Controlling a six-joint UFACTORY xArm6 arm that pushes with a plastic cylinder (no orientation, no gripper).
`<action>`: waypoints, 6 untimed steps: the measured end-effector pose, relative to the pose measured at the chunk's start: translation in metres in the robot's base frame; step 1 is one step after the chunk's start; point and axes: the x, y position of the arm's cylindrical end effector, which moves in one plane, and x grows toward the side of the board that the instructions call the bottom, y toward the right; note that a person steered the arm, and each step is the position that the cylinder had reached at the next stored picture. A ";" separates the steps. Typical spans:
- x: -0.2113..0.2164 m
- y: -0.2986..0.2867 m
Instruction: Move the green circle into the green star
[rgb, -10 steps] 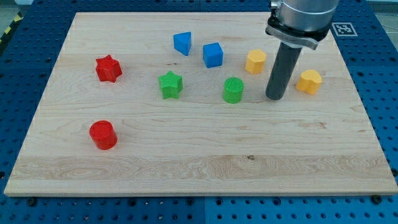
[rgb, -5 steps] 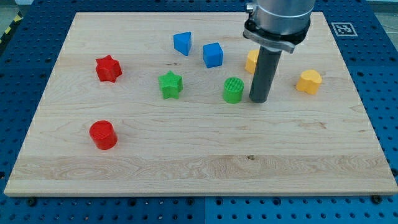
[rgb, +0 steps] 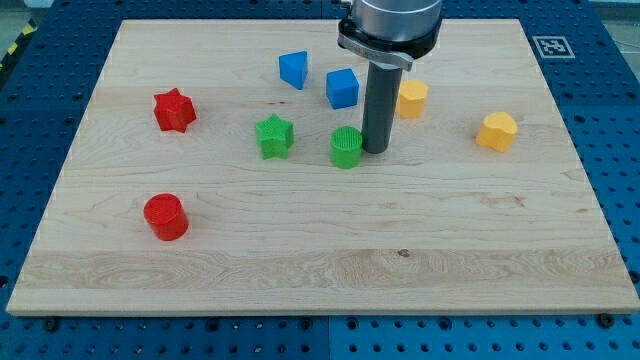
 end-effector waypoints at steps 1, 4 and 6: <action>0.004 0.000; 0.043 0.018; 0.017 0.008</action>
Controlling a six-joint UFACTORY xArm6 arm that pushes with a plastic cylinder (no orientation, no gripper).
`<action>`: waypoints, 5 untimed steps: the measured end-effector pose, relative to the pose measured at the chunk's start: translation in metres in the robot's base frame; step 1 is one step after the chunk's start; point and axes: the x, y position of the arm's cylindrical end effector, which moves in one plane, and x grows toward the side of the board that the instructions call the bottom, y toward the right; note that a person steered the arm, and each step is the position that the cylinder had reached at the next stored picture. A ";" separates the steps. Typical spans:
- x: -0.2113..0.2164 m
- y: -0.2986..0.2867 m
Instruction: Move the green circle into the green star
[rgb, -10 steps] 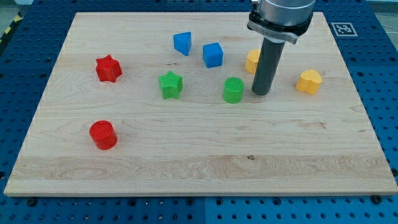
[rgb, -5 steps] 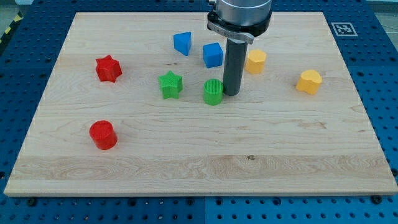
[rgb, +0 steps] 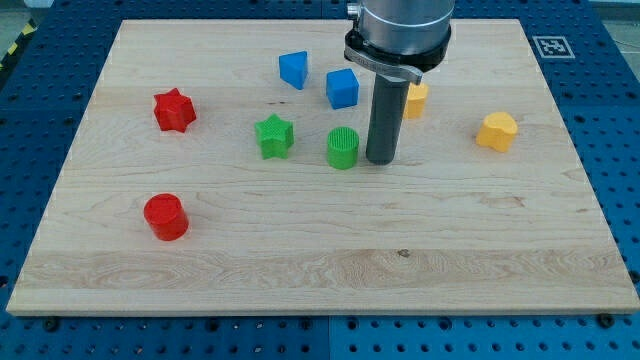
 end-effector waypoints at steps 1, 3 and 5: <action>-0.006 -0.026; -0.028 -0.050; -0.022 -0.049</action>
